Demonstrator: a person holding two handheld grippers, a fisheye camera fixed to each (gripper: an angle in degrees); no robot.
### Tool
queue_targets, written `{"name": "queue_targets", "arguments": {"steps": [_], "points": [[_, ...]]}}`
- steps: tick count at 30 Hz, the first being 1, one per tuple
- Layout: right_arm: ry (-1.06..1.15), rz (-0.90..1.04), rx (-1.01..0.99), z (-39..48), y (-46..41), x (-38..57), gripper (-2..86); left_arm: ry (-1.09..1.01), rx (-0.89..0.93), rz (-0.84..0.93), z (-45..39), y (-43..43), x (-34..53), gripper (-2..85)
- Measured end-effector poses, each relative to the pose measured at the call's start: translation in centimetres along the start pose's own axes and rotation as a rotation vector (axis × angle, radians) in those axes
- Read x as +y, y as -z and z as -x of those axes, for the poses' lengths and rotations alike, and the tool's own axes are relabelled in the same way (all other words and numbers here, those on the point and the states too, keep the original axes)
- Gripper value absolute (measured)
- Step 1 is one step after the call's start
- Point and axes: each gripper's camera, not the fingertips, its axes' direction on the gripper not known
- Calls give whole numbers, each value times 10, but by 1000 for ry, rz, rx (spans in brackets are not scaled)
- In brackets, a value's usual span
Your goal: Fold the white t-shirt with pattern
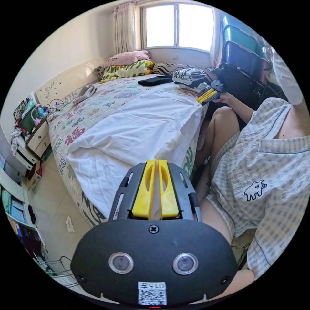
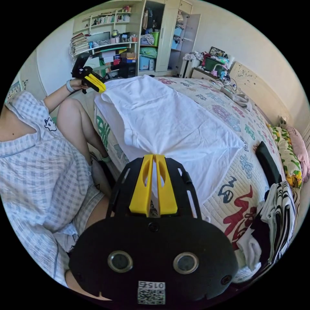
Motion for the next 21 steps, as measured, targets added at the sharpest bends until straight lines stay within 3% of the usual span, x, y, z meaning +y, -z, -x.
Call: {"name": "queue_targets", "arguments": {"steps": [6, 11, 14, 21], "points": [[-136, -7, 18, -16, 36, 27, 49, 78, -62, 16, 0, 15, 9, 13], [-373, -263, 80, -93, 84, 14, 70, 278, -241, -246, 50, 74, -8, 36], [-499, -309, 48, -159, 81, -18, 99, 418, -224, -374, 111, 86, -32, 93], [-789, -136, -44, -288, -4, -63, 147, 759, -156, -202, 247, 15, -55, 138]]}}
